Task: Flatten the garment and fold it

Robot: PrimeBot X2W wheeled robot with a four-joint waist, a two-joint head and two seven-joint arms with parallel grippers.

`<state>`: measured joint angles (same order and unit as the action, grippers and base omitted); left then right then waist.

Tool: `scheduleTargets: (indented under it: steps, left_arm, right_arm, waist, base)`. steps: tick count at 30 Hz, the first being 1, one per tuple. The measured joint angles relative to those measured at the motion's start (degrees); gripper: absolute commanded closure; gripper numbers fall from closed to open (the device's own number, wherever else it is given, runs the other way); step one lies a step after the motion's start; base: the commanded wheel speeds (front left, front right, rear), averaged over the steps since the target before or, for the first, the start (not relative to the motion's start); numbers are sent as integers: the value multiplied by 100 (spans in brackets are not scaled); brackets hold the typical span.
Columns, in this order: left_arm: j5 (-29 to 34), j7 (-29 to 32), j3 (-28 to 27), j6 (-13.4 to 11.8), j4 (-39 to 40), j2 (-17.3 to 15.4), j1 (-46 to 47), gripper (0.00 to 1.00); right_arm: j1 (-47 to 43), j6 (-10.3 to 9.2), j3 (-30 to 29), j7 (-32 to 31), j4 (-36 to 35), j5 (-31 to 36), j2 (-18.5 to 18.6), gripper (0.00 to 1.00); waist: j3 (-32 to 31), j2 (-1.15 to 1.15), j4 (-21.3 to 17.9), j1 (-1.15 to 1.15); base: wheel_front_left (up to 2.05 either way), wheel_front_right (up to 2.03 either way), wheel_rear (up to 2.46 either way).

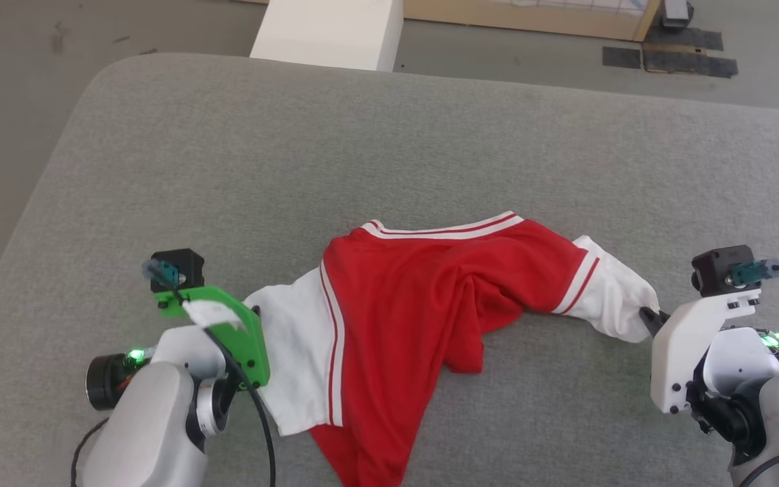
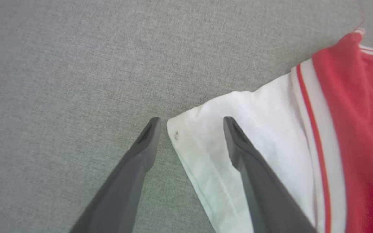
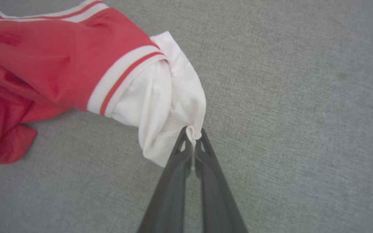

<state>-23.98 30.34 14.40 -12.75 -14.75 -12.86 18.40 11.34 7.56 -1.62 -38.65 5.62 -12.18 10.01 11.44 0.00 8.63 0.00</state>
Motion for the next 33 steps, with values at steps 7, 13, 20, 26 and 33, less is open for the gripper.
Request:
scheduleTargets:
  steps: [7, 13, 20, 26, 33]
  left_arm:
    - [-65, 926, 212, 98, -617, -99, 314, 0]
    - [-485, 1000, 36, 256, -731, -78, 332, 100]
    - [-814, 74, -223, 474, -601, 269, 160, 100]
    - [-1100, -515, -536, 730, 60, 371, 364, 100]
    - [-1310, -737, -851, 818, 759, 331, 1398, 100]
  right_arm:
    - [-94, 0, 160, -136, -366, -103, 24, 100]
    - [-107, 1, 86, -141, -530, -138, 81, 100]
    - [-110, 1, -290, 159, -617, -212, 20, 100]
    - [251, 0, -686, 296, -626, -744, -129, 100]
    - [1218, 0, -1039, 186, -606, -1319, -82, 100]
  waist:
    - [82, 0, -214, 0]
    - [131, 0, -344, 0]
    - [-47, 0, -305, 0]
    - [-383, 0, -276, 0]
    - [-884, 0, -289, 0]
  base:
    - [0, 0, 0]
    - [0, 0, 0]
    - [0, 0, 0]
    - [0, 0, 0]
    - [0, 0, 0]
